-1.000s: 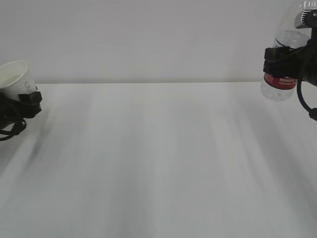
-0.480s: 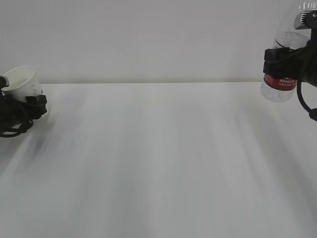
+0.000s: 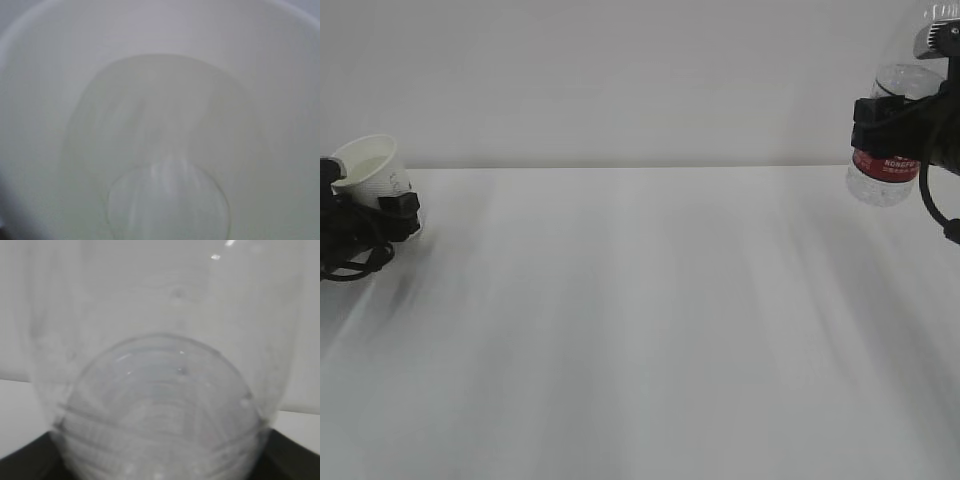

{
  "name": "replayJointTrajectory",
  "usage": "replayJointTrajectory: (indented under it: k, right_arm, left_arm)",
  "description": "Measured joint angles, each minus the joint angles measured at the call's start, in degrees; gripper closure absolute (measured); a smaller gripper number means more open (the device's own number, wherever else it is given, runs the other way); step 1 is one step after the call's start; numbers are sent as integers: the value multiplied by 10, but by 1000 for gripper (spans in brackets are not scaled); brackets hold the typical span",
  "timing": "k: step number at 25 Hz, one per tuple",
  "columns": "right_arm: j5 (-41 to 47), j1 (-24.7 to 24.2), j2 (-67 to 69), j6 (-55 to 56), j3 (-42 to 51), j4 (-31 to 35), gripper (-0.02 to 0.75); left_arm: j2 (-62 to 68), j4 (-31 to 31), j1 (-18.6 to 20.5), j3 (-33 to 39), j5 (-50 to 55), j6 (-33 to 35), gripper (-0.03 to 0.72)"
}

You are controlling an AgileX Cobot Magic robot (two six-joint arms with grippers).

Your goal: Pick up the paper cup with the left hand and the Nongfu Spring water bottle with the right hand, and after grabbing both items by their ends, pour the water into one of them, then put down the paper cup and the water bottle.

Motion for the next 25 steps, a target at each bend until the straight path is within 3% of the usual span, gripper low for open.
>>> replayJointTrajectory:
  k: [7,14,25]
  right_arm:
    - [0,0,0,0,0,0,226]
    - [0,0,0,1,0,0,226]
    - [-1,0,16,1,0,0,226]
  left_arm:
    - [1,1,0,0,-1,22,196]
    - [1,0,0,0,1,24,85]
    - [-25,-3,0,0,68,24,74]
